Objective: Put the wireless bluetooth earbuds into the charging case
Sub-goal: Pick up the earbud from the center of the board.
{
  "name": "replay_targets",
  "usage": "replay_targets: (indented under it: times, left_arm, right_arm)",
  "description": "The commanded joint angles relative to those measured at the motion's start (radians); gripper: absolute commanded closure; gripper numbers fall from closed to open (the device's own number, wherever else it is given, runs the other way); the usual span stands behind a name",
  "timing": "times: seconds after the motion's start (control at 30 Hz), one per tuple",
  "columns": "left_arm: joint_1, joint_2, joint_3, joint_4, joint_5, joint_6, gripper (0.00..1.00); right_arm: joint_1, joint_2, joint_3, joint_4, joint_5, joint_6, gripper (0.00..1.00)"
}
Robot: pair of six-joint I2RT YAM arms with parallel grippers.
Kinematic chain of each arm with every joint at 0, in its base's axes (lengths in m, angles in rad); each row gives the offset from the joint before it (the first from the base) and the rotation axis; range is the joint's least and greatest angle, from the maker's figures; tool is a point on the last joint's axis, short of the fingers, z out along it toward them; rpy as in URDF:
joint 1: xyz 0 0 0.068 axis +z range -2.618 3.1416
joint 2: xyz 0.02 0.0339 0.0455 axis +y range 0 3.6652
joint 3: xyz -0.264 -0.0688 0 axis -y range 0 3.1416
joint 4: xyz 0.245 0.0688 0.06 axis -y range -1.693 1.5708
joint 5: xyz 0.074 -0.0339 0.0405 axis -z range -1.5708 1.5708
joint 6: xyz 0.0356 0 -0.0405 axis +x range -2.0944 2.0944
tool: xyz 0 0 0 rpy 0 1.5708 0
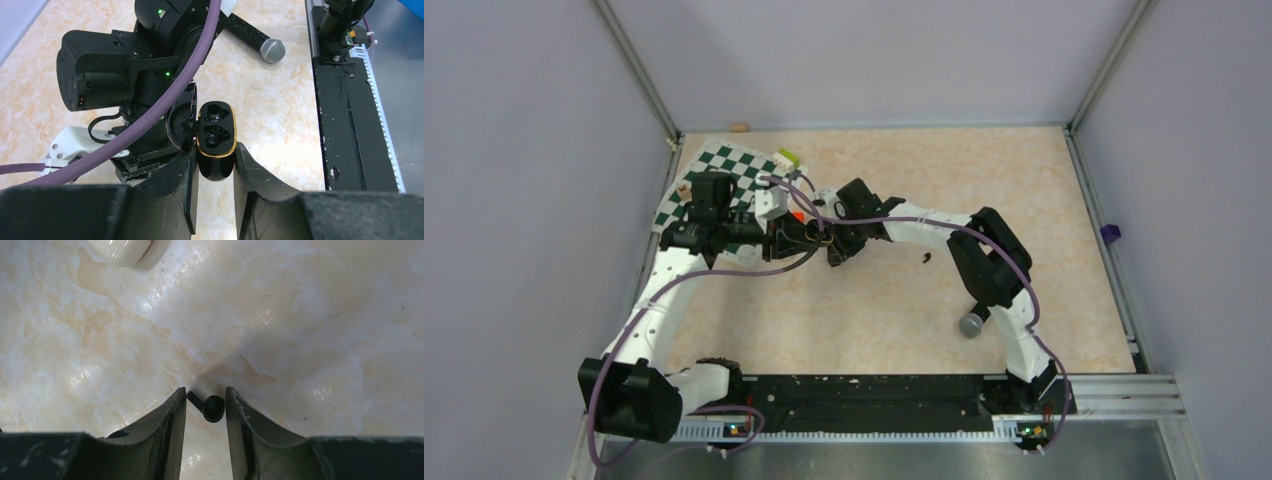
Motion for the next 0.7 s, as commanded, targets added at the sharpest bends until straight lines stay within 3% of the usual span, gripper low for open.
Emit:
replay_targets:
  times: [0.0, 0.47, 0.6, 0.67]
  left_arm:
    - [0.004, -0.017, -0.004, 0.017, 0.031, 0.013, 1.0]
    - [0.004, -0.013, -0.005, 0.017, 0.038, 0.014, 1.0]
    - [0.004, -0.016, -0.006, 0.017, 0.038, 0.013, 1.0]
    - [0.004, -0.019, -0.006, 0.017, 0.037, 0.013, 1.0]
  right_arm:
    - [0.006, 0.006, -0.015, -0.113, 0.052, -0.025, 0.65]
    - [0.004, 0.004, -0.015, -0.18, 0.047, -0.094, 0.63]
    - [0.004, 0.032, -0.007, -0.162, 0.005, -0.073, 0.69]
    - [0.004, 0.043, 0.001, -0.159, -0.011, -0.068, 0.8]
